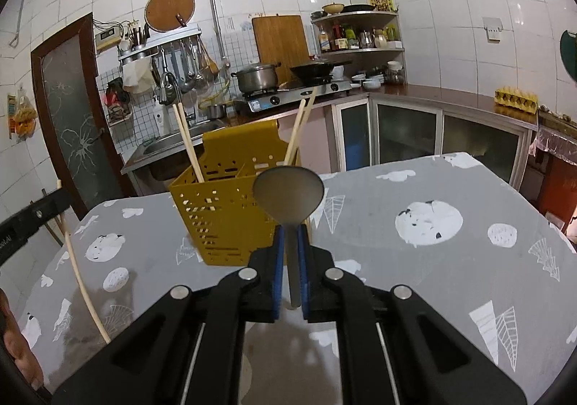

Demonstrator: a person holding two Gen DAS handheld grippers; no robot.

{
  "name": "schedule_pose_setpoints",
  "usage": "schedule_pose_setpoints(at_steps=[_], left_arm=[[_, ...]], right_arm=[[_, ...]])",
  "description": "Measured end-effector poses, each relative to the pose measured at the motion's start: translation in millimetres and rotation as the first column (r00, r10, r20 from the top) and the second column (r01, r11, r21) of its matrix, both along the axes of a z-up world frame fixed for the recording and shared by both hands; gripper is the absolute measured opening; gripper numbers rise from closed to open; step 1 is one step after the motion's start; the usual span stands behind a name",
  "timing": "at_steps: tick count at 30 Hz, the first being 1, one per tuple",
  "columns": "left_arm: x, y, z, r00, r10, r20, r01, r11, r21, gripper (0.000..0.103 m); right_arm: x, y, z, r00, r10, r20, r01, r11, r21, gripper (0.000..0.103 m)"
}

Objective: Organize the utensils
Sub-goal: 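Carry the left tool's chopstick and the right tool's spoon over the yellow holder, then lower the chopstick into the holder and open the left tool while the right tool releases the spoon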

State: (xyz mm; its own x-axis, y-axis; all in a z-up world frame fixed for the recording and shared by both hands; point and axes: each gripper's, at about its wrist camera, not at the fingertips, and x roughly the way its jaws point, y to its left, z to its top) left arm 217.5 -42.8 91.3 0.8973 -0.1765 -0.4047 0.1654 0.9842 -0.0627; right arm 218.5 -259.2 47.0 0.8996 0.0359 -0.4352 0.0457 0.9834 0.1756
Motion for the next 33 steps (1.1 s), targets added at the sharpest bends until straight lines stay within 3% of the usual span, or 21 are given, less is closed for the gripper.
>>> schedule_pose_setpoints(at_steps=[12, 19, 28, 33], left_arm=[[4, 5, 27, 0.996, 0.005, 0.086, -0.004, 1.0, -0.01, 0.004], [19, -1, 65, 0.99, -0.009, 0.139, 0.013, 1.0, -0.027, 0.004], [69, -25, 131, 0.966, 0.001, 0.26, 0.02, 0.997, -0.079, 0.004], [102, -44, 140, 0.94, 0.017, 0.341, 0.012, 0.997, -0.082, 0.004]], right_arm=[[6, 9, 36, 0.998, 0.003, 0.057, 0.001, 0.998, -0.056, 0.008], [10, 12, 73, 0.994, 0.022, 0.108, -0.013, 0.997, -0.075, 0.008], [39, 6, 121, 0.987, 0.032, 0.158, -0.018, 0.996, -0.086, 0.008], [74, 2, 128, 0.993, 0.042, 0.108, -0.036, 0.998, -0.061, 0.008]])
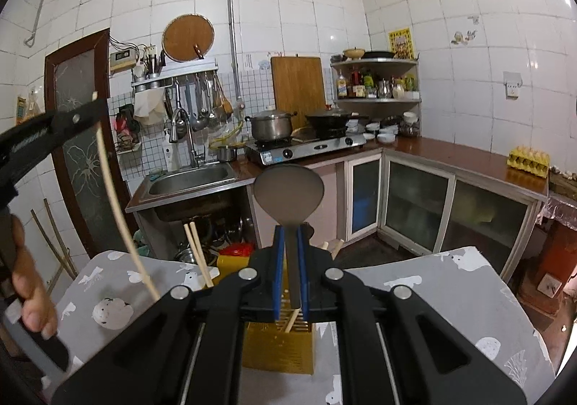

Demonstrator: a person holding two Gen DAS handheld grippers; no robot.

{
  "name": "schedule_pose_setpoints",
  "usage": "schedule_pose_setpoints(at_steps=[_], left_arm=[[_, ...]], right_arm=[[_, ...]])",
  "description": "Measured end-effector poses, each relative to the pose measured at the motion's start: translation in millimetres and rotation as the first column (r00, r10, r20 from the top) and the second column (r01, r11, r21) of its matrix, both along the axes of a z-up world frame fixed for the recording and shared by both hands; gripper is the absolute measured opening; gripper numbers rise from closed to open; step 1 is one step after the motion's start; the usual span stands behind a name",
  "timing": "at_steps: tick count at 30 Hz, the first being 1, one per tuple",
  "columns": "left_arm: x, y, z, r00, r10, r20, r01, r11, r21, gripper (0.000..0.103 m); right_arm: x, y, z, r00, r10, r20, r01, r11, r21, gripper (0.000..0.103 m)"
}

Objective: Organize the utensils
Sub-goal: 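Lower the chopstick into the holder and open the left tool while the right tool releases the spoon, then move both tools back to the table and close the right tool on the green frog fork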

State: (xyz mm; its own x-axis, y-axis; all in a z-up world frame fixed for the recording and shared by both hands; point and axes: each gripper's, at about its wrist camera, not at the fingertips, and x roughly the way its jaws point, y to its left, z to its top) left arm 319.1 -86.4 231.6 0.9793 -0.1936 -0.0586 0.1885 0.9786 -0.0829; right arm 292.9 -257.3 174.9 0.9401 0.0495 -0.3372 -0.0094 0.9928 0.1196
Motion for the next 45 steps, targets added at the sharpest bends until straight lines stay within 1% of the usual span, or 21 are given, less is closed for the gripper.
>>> schedule_pose_setpoints(at_steps=[4, 7, 11, 14, 17, 21, 22, 23, 24, 26, 27, 28, 29, 30, 32, 33, 34, 37, 39, 44, 45], left_arm=[[31, -14, -21, 1.0, -0.001, -0.018, 0.001, 1.0, 0.011, 0.004], [53, -22, -51, 0.996, -0.013, -0.083, 0.015, 1.0, 0.019, 0.004], [65, -24, -91, 0.988, -0.016, -0.155, 0.024, 0.999, 0.046, 0.004], [71, -19, -112, 0.977, -0.017, -0.214, 0.029, 0.998, 0.049, 0.004], [76, -13, -125, 0.965, -0.013, -0.263, 0.03, 0.998, 0.057, 0.004], [75, -1, -127, 0.955, -0.002, -0.296, 0.018, 0.998, 0.052, 0.006], [74, 2, -126, 0.953, -0.003, -0.303, 0.017, 0.999, 0.045, 0.011], [72, 6, -123, 0.951, -0.005, -0.31, 0.017, 0.999, 0.034, 0.02], [69, 11, -118, 0.951, -0.008, -0.31, 0.016, 1.0, 0.023, 0.024], [57, 19, -107, 0.958, 0.009, -0.288, -0.001, 1.0, 0.028, 0.038], [52, 19, -102, 0.96, 0.014, -0.28, -0.004, 0.999, 0.033, 0.041], [44, 24, -96, 0.962, 0.018, -0.274, -0.007, 0.999, 0.04, 0.048], [36, 29, -91, 0.963, 0.021, -0.27, -0.01, 0.999, 0.043, 0.055], [28, 32, -87, 0.964, 0.024, -0.265, -0.013, 0.999, 0.044, 0.059], [10, 43, -81, 0.967, 0.04, -0.25, -0.03, 0.999, 0.044, 0.082], [-1, 50, -79, 0.969, 0.051, -0.243, -0.042, 0.998, 0.039, 0.086], [-10, 56, -79, 0.968, 0.058, -0.243, -0.051, 0.998, 0.036, 0.09], [-33, 73, -88, 0.958, 0.073, -0.278, -0.063, 0.997, 0.044, 0.096], [-44, 81, -100, 0.948, 0.082, -0.308, -0.068, 0.996, 0.057, 0.098], [-63, 102, -142, 0.908, 0.107, -0.406, -0.083, 0.994, 0.076, 0.098], [-66, 106, -154, 0.895, 0.112, -0.433, -0.087, 0.993, 0.077, 0.098]], right_arm=[[23, -3, -16, 0.998, 0.003, -0.062, -0.002, 1.0, 0.016, 0.008], [37, -5, -36, 0.993, 0.005, -0.115, -0.002, 1.0, 0.021, 0.008], [53, -5, -63, 0.984, 0.01, -0.179, -0.006, 1.0, 0.022, 0.007], [58, -2, -80, 0.978, 0.008, -0.207, -0.005, 1.0, 0.016, 0.007], [64, -4, -96, 0.97, -0.001, -0.243, 0.006, 1.0, 0.019, 0.008], [67, -1, -107, 0.965, 0.002, -0.264, 0.001, 1.0, 0.011, 0.008], [67, -2, -108, 0.965, 0.002, -0.264, 0.0, 1.0, 0.008, 0.009], [66, -3, -109, 0.962, 0.003, -0.272, 0.001, 1.0, 0.013, 0.009], [64, -4, -108, 0.961, 0.004, -0.276, 0.002, 1.0, 0.02, 0.009], [62, -6, -106, 0.958, -0.007, -0.287, 0.014, 1.0, 0.023, 0.011], [60, -7, -105, 0.956, -0.009, -0.292, 0.017, 1.0, 0.026, 0.021], [55, -8, -103, 0.955, -0.013, -0.295, 0.022, 0.999, 0.03, 0.034], [48, -8, -100, 0.957, -0.015, -0.29, 0.026, 0.999, 0.033, 0.038], [39, -7, -96, 0.959, -0.013, -0.284, 0.023, 0.999, 0.032, 0.04], [20, -2, -93, 0.961, 0.0, -0.276, 0.005, 1.0, 0.015, 0.044], [11, 1, -94, 0.961, 0.004, -0.277, -0.002, 1.0, 0.007, 0.049], [0, 5, -97, 0.96, 0.014, -0.281, -0.015, 1.0, 0.0, 0.05], [-25, 16, -113, 0.946, 0.04, -0.323, -0.044, 0.999, -0.006, 0.053], [-40, 24, -130, 0.934, 0.049, -0.355, -0.055, 0.998, -0.007, 0.053], [-69, 38, -166, 0.91, 0.053, -0.412, -0.063, 0.998, -0.009, 0.053], [-74, 39, -170, 0.908, 0.054, -0.416, -0.063, 0.998, -0.009, 0.053]])
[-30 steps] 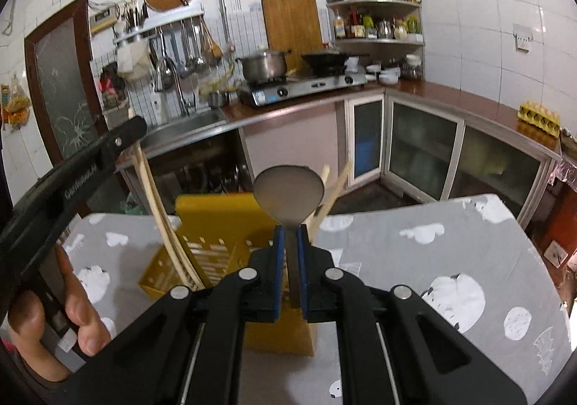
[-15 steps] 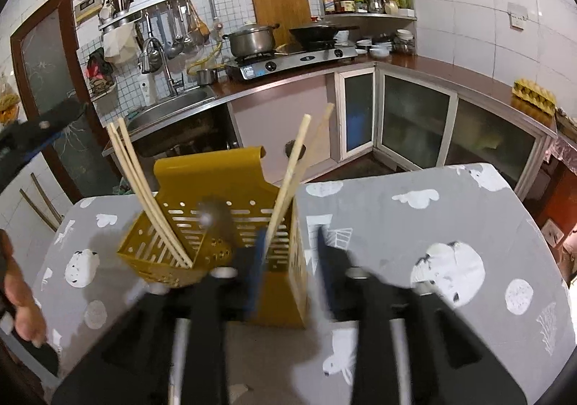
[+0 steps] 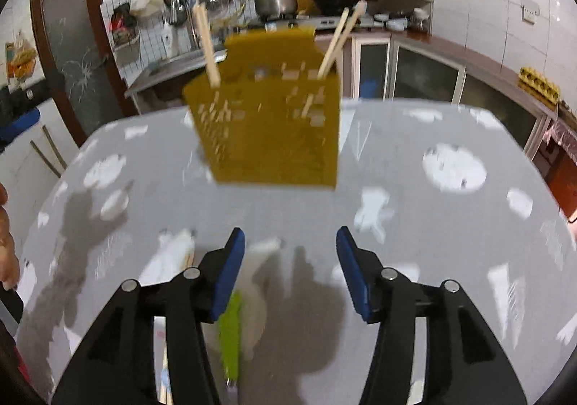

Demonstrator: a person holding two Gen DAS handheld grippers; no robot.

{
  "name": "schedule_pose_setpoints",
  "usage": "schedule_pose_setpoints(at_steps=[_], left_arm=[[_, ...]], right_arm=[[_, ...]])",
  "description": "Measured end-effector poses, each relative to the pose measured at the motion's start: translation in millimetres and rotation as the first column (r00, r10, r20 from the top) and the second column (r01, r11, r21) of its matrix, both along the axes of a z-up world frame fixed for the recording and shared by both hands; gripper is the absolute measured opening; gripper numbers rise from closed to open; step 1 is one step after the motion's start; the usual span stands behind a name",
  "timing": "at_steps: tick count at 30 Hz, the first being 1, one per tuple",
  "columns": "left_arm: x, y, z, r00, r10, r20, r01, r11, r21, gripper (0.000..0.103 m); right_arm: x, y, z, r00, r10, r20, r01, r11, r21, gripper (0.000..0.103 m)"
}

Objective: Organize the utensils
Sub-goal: 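Move both tools back to the table and close the right tool on the green frog fork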

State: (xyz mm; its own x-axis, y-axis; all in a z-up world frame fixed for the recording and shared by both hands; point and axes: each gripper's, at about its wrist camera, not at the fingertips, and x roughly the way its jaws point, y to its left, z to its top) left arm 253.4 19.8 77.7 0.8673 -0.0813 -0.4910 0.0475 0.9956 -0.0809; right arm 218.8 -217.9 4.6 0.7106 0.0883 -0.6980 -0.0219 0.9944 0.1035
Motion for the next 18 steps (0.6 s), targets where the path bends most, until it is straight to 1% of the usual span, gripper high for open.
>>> schedule_pose_setpoints(at_steps=[5, 8, 11, 14, 15, 16, 17, 18], left_arm=[[-10, 6, -54, 0.991, 0.005, -0.131, -0.002, 1.0, 0.026, 0.098], [-14, 6, -79, 0.982, 0.008, -0.191, 0.001, 0.999, 0.05, 0.098], [-17, 7, -96, 0.972, 0.021, -0.233, -0.006, 0.998, 0.063, 0.098], [-20, 7, -103, 0.968, 0.02, -0.249, -0.003, 0.998, 0.07, 0.098], [-21, 4, -104, 0.967, 0.019, -0.253, -0.002, 0.997, 0.071, 0.098], [-22, 3, -104, 0.966, 0.017, -0.257, 0.001, 0.997, 0.071, 0.098], [-22, 1, -105, 0.965, 0.013, -0.261, 0.006, 0.997, 0.072, 0.098], [-22, -2, -105, 0.964, 0.007, -0.265, 0.012, 0.997, 0.073, 0.098]], right_arm=[[-19, 15, -27, 0.999, 0.008, -0.031, -0.009, 1.0, -0.015, 0.053], [-24, 26, -39, 0.998, 0.019, -0.053, -0.021, 0.999, -0.03, 0.053], [-24, 36, -48, 0.997, 0.027, -0.071, -0.031, 0.998, -0.056, 0.053], [-17, 41, -54, 0.995, 0.012, -0.099, -0.021, 0.996, -0.09, 0.052], [-15, 41, -55, 0.994, 0.01, -0.107, -0.02, 0.996, -0.087, 0.049], [-12, 42, -56, 0.993, 0.012, -0.115, -0.021, 0.997, -0.08, 0.042], [-9, 43, -56, 0.992, 0.016, -0.124, -0.027, 0.996, -0.084, 0.039], [-7, 44, -56, 0.991, 0.018, -0.129, -0.03, 0.995, -0.092, 0.033]])
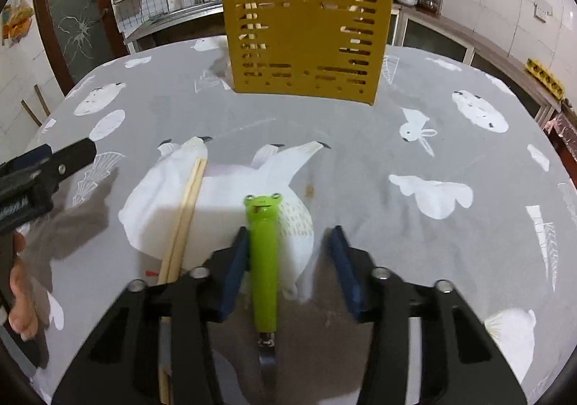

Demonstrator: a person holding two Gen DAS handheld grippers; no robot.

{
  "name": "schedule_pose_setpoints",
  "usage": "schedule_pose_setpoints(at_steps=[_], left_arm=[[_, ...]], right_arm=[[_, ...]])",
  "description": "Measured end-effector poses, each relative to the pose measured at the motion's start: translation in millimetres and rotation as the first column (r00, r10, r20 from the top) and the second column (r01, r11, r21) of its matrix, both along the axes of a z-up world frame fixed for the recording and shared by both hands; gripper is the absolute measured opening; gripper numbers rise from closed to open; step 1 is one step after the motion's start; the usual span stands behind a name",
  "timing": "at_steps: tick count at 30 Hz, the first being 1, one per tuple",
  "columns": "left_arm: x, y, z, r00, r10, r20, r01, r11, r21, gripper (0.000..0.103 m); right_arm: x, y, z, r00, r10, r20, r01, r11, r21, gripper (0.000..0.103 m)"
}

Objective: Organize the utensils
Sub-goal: 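Move both tools back to the table and close the right tool on the green frog fork, then close the left tool on another wooden chopstick and lift it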

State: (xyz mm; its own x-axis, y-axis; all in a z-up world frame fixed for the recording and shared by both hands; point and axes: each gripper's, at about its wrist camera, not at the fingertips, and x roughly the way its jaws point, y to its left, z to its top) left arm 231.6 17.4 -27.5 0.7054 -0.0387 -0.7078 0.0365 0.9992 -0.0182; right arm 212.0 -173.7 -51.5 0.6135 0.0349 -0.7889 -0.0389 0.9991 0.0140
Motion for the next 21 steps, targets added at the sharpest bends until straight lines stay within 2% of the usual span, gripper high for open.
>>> schedule_pose_setpoints(at_steps=[1, 2, 7, 14, 21], left_arm=[[1, -3, 0, 1.0, -0.006, -0.005, 0.006, 1.0, 0.001, 0.098], [1, -6, -1, 1.0, -0.009, -0.011, 0.009, 1.0, 0.0, 0.098], [5, -25, -7, 0.997, -0.038, -0.066, 0.036, 0.999, -0.021, 0.098], [10, -62, -19, 0.992, -0.06, -0.113, 0.064, 0.997, 0.03, 0.098], [9, -69, -28, 0.989, -0.038, -0.14, 0.045, 0.998, 0.041, 0.097]], right_arm=[[2, 1, 1, 1.0, 0.005, -0.002, -0.005, 1.0, -0.008, 0.022], [4, 1, 2, 1.0, 0.007, -0.009, -0.007, 1.0, -0.012, 0.015], [9, -11, 5, 1.0, 0.0, -0.01, -0.001, 1.0, -0.012, 0.016], [9, -49, 3, 0.998, -0.056, -0.011, 0.056, 0.998, 0.016, 0.016], [9, -66, 1, 0.998, -0.069, -0.006, 0.07, 0.997, 0.041, 0.016]])
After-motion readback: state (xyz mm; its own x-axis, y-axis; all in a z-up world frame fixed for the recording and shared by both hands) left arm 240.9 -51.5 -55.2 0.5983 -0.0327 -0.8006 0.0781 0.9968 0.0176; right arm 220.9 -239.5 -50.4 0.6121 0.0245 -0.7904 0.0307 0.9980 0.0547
